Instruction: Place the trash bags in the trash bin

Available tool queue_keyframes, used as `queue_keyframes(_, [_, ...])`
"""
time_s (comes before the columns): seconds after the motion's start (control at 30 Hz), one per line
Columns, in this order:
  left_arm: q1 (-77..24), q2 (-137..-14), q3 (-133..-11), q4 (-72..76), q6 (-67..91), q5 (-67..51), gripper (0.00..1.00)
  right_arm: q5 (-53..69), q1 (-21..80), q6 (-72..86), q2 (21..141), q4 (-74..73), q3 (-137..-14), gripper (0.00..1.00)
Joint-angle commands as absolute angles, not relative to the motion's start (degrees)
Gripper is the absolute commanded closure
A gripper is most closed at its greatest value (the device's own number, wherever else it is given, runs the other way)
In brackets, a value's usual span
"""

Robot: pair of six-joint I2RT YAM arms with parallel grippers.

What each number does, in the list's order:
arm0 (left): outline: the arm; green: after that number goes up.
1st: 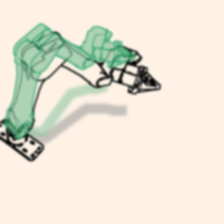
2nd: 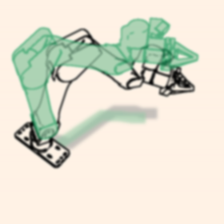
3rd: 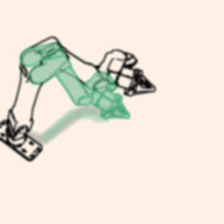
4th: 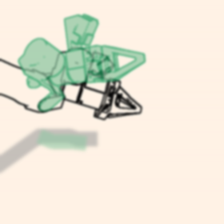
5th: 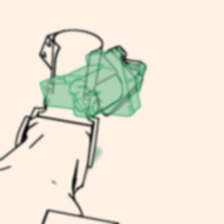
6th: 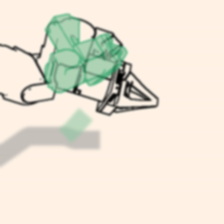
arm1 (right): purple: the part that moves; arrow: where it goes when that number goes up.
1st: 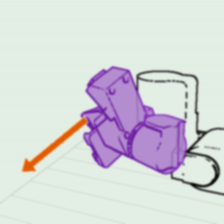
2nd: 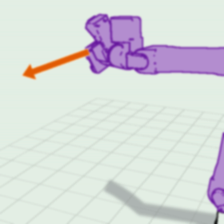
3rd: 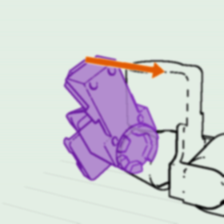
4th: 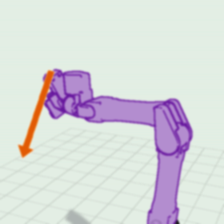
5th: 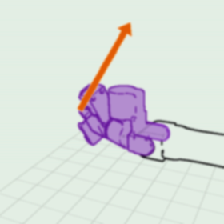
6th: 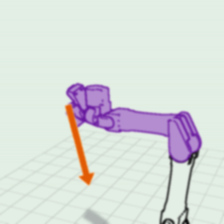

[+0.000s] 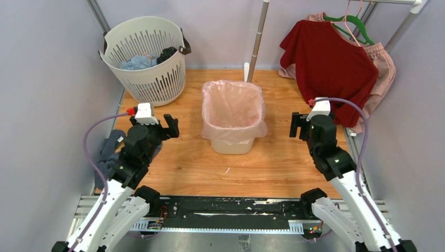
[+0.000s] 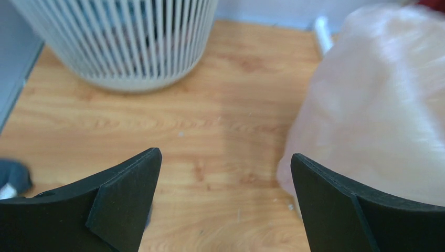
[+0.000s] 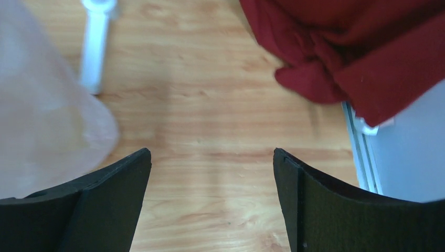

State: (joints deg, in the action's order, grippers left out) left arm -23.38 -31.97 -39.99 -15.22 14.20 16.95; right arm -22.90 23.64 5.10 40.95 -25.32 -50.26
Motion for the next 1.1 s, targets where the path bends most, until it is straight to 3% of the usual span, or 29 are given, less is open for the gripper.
queue_keyframes(0.0, [-21.5, -37.2, -33.6, -6.6, 20.8, 23.2, 0.0, -20.4, 16.2, 6.2, 38.2, -10.7, -35.9, 0.1])
queue_keyframes(0.1, [-21.0, -46.0, -31.6, 1.4, 19.0, 20.3, 0.0, -22.5, 15.4, 6.5, 37.4, 0.0, -26.9, 0.09])
queue_keyframes(0.4, [-18.6, -58.5, -24.3, 22.5, 5.5, 29.0, 0.0, -27.3, 14.4, 5.9, 42.7, 26.4, -12.0, 0.08])
queue_keyframes(0.7, [-14.1, -69.3, -25.3, 33.7, -3.2, 26.2, 0.0, -31.0, 10.3, 0.6, 59.2, 43.8, -12.4, 0.07])
queue_keyframes(1.0, [-5.4, -71.8, -27.0, 34.2, -2.3, 13.0, 0.0, -27.6, 6.1, -1.4, 64.7, 43.1, -14.2, 0.06])
queue_keyframes(1.07, [-4.3, -70.9, -26.3, 34.1, -1.3, 10.6, 0.0, -27.2, 5.7, -0.7, 66.1, 50.1, -10.3, 0.05])
